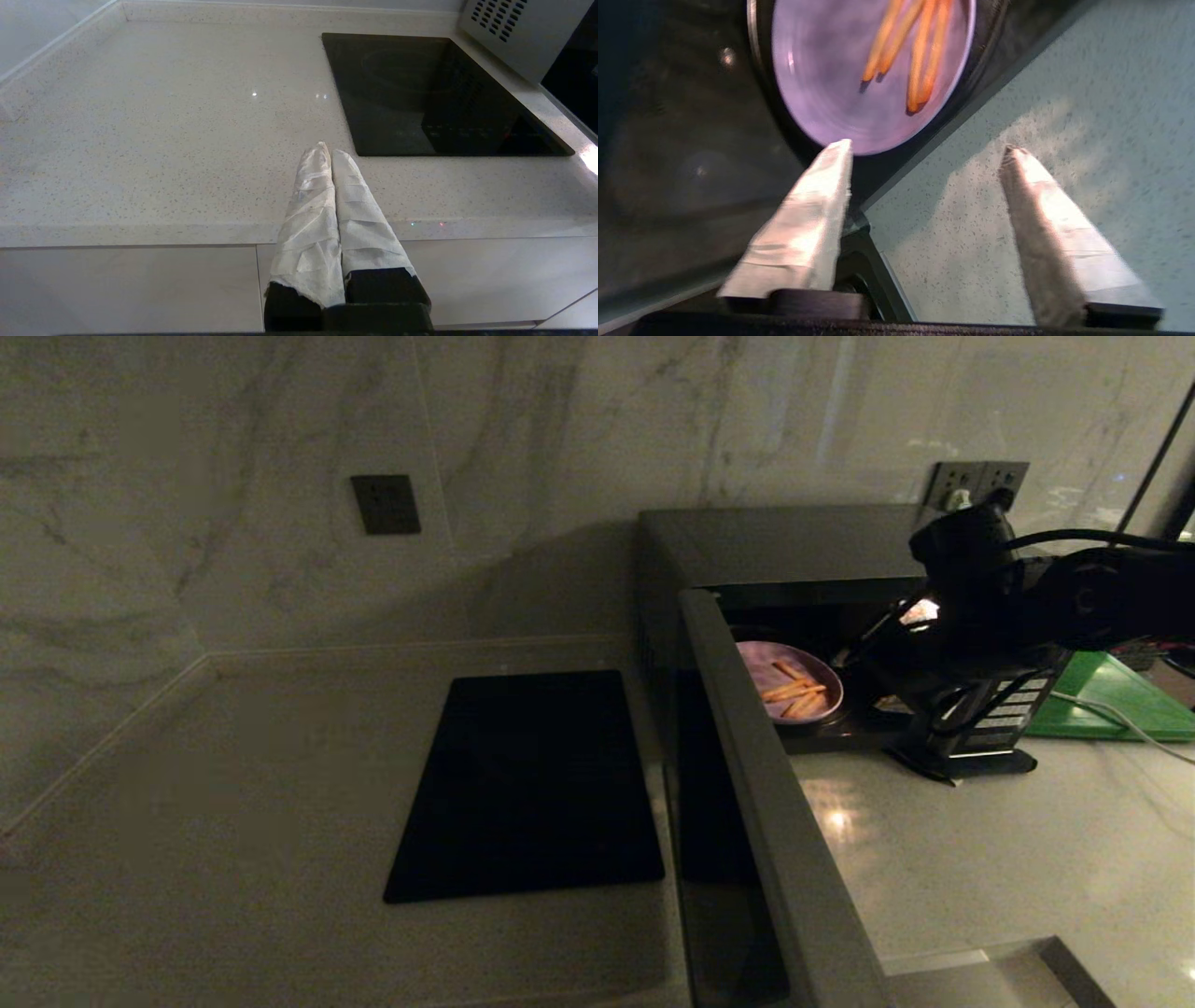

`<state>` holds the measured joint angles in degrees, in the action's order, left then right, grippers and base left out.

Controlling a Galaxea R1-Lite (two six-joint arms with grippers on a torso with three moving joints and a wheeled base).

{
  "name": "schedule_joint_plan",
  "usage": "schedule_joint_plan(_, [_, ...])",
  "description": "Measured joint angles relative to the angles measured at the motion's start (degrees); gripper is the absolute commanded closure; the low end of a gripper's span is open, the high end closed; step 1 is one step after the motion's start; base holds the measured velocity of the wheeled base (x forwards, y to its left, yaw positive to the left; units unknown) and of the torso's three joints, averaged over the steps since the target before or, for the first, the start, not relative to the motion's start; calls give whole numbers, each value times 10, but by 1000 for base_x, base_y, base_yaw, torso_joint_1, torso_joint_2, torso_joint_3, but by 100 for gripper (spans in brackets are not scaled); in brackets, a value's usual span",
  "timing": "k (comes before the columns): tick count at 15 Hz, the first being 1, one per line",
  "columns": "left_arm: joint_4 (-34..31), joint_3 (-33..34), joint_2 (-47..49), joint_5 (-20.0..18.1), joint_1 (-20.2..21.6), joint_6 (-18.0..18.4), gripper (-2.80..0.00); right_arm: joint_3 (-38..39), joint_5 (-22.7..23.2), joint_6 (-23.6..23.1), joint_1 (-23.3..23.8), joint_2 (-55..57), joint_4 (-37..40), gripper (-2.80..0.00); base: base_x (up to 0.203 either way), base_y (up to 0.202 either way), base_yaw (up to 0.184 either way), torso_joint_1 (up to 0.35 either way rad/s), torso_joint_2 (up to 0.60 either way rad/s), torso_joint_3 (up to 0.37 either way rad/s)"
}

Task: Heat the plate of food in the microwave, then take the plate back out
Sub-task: Take the plate out of the microwave

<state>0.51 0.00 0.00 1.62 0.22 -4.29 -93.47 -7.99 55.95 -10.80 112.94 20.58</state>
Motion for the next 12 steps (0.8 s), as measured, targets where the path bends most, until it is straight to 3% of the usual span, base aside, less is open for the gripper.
schedule_joint_plan(5, [0,0,0,0,0,0,0,-10,-51,66,0,26,-1,-280,0,0,0,0,0,0])
schedule_joint_plan(12, [0,0,0,0,0,0,0,-57,-59,112,0,77,7,-280,0,0,0,0,0,0])
